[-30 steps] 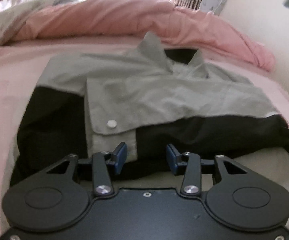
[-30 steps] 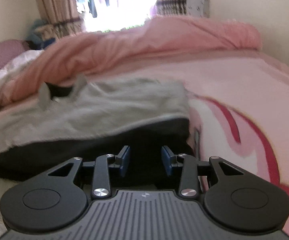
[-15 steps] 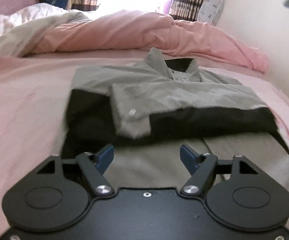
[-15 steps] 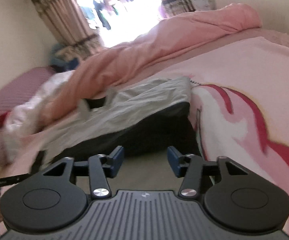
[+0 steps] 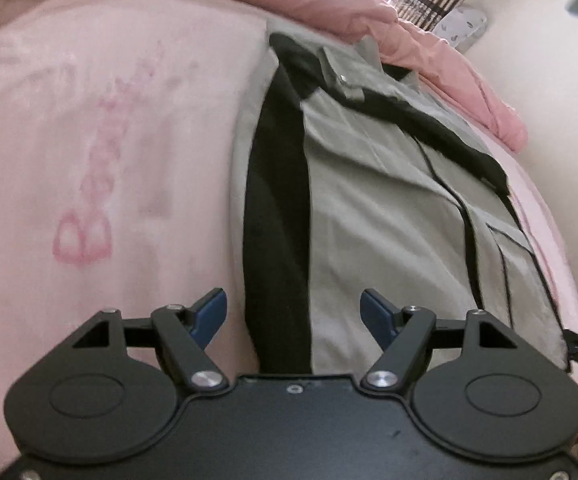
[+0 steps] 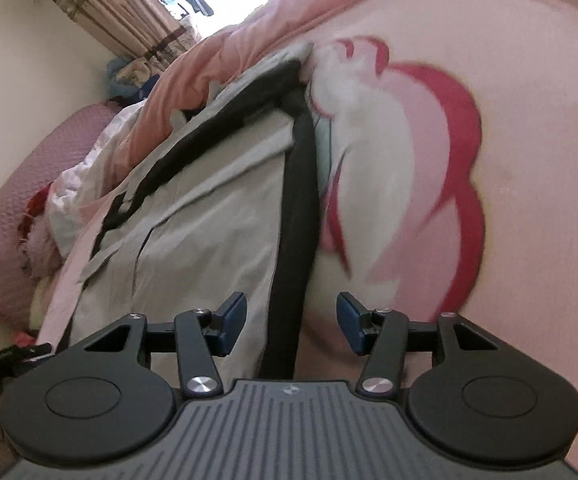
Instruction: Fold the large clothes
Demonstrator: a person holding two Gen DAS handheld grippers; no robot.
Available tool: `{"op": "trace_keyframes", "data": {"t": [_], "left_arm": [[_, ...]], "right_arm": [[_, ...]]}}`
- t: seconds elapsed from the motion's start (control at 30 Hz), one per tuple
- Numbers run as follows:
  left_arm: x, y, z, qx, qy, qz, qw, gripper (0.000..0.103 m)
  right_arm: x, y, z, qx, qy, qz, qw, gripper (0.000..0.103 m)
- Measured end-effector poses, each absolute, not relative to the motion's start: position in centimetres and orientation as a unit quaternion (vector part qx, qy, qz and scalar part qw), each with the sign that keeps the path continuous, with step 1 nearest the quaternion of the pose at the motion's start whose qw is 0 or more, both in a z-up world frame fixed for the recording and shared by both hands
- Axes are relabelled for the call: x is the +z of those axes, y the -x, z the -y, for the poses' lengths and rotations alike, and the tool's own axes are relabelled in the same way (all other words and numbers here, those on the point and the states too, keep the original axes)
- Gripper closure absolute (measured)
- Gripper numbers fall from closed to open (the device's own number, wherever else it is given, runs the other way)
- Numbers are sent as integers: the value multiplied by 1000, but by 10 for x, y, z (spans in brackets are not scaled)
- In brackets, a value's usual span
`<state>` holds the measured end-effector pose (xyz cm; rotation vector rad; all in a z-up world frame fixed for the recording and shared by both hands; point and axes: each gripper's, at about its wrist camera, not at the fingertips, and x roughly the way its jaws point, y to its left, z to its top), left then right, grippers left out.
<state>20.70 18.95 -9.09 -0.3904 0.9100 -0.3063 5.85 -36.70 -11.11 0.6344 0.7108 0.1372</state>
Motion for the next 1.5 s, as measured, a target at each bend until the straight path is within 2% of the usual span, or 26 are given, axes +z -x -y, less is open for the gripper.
{"op": "trace_keyframes", "data": {"t": [0.3, 0.4, 0.43, 0.47, 0.5, 0.53, 0.57, 0.73, 0.8, 0.83, 0.87, 0.9, 0.93, 0.97, 1.03, 1.1, 1.17, 1.27, 1.5], "left_arm": [[-103, -173, -195, -184, 248, -442, 842, 31], [-103, -168, -193, -185, 249, -443, 841, 37], [-102, -167, -192, -181, 246, -443, 843, 43], [-101, -166, -192, -175, 241, -443, 845, 55], [-101, -167, -191, -165, 237, -445, 847, 64], [-100, -168, -191, -152, 231, -451, 849, 79], [-100, -172, -191, -141, 223, -455, 850, 90], [-96, -172, -194, -140, 219, -455, 852, 95], [-89, -169, -192, -150, 210, -444, 858, 95], [-87, -169, -192, -154, 211, -441, 859, 93], [-87, -169, -192, -162, 213, -441, 856, 86], [-88, -170, -192, -171, 209, -442, 855, 79], [-91, -172, -191, -172, 207, -446, 854, 70], [-96, -175, -190, -169, 208, -456, 849, 64], [-102, -177, -189, -168, 212, -459, 846, 63], [-101, -179, -190, -167, 223, -460, 843, 67], [-100, -179, -193, -165, 225, -461, 843, 93], [-95, -178, -200, -169, 236, -459, 840, 98], [-60, -187, -201, -212, 260, -415, 846, 99]], "right_arm": [[-114, -51, 352, 101, -318, -334, 881, 41], [-113, -50, 346, 108, -308, -335, 884, 43], [-113, -49, 344, 108, -303, -337, 885, 50], [-112, -49, 343, 99, -297, -337, 888, 62], [-111, -49, 342, 87, -290, -339, 890, 69], [-111, -48, 342, 80, -286, -342, 892, 78], [-111, -48, 342, 78, -286, -341, 892, 83], [-107, -45, 346, 84, -301, -331, 890, 86], [-105, -46, 345, 93, -296, -334, 890, 76], [-105, -48, 344, 93, -297, -340, 888, 71], [-106, -50, 344, 96, -298, -344, 885, 63], [-108, -52, 343, 97, -297, -349, 884, 60], [-110, -54, 342, 94, -295, -353, 883, 60], [-111, -55, 342, 93, -294, -357, 882, 59], [-116, -58, 343, 96, -303, -364, 876, 59], [-119, -59, 343, 98, -312, -366, 871, 64], [-117, -56, 343, 92, -306, -364, 875, 82], [-110, -51, 348, 107, -330, -345, 872, 86], [-86, -61, 352, 139, -373, -300, 867, 87]]}}
